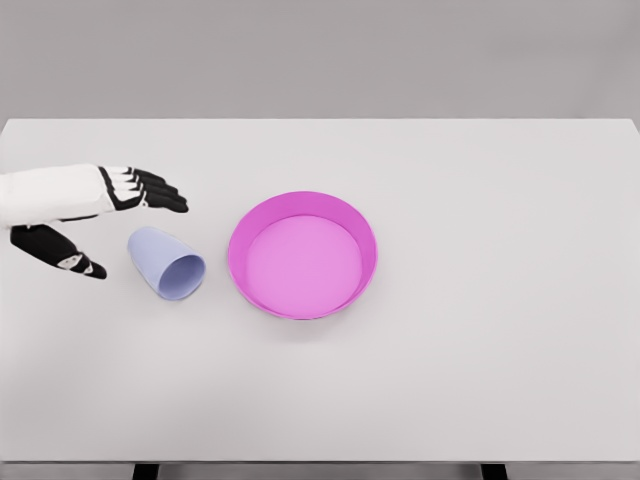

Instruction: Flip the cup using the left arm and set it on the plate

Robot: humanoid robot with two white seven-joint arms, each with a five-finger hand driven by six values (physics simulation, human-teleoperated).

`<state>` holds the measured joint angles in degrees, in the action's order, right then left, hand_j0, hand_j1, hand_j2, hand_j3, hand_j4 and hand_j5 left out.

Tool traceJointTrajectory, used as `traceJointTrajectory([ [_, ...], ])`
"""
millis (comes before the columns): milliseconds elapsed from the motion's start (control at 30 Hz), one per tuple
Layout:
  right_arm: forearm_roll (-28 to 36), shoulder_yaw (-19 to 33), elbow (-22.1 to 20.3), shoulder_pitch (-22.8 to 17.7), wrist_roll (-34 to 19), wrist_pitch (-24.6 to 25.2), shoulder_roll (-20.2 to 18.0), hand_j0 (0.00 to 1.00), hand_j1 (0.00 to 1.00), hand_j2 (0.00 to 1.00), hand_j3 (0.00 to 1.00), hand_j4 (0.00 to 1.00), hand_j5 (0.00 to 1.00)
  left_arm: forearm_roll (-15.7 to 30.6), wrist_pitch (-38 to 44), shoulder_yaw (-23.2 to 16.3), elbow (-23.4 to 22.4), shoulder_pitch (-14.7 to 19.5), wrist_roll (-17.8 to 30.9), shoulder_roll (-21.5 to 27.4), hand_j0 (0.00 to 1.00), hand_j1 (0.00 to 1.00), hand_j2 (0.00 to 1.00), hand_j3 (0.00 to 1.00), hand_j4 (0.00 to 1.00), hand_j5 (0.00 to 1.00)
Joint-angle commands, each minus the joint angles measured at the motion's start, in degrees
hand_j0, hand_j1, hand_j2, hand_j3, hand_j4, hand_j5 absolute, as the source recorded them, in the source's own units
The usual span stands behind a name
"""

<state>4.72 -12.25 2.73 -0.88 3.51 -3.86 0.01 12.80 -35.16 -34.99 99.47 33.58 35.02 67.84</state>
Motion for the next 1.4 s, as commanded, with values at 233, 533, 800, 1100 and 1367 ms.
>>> traceJointTrajectory([
  [233,0.03,0.21,0.34,-0.35,0.0,0.0,-0.01,1.0,1.0,1.0,1.0,1.0,1.0,0.64,0.16,0.0,-4.81,0.7,-0.02,-3.14,1.0,1.0,1.0,1.0,1.0,1.0],
  [533,0.03,0.21,0.34,-0.35,0.0,0.0,-0.01,1.0,1.0,1.0,1.0,1.0,1.0,1.61,0.16,-8.69,-10.52,1.75,-0.02,-5.52,1.0,1.0,1.0,1.0,1.0,1.0],
  [800,0.03,0.21,0.34,-0.35,0.0,0.0,-0.01,1.0,1.0,1.0,1.0,1.0,1.0,-1.82,0.16,-12.3,-16.41,1.93,-0.02,-9.74,1.0,1.0,1.0,1.0,1.0,1.0],
  [1100,0.03,0.21,0.34,-0.35,0.0,0.0,-0.01,1.0,1.0,1.0,1.0,1.0,1.0,-3.93,0.16,-12.39,-20.89,4.3,-0.02,-12.82,1.0,1.0,1.0,1.0,1.0,1.0],
  [1367,0.03,0.21,0.34,-0.35,0.0,0.0,-0.01,1.0,1.0,1.0,1.0,1.0,1.0,-5.95,0.16,-13.61,-22.04,4.3,-0.02,-13.96,1.0,1.0,1.0,1.0,1.0,1.0],
])
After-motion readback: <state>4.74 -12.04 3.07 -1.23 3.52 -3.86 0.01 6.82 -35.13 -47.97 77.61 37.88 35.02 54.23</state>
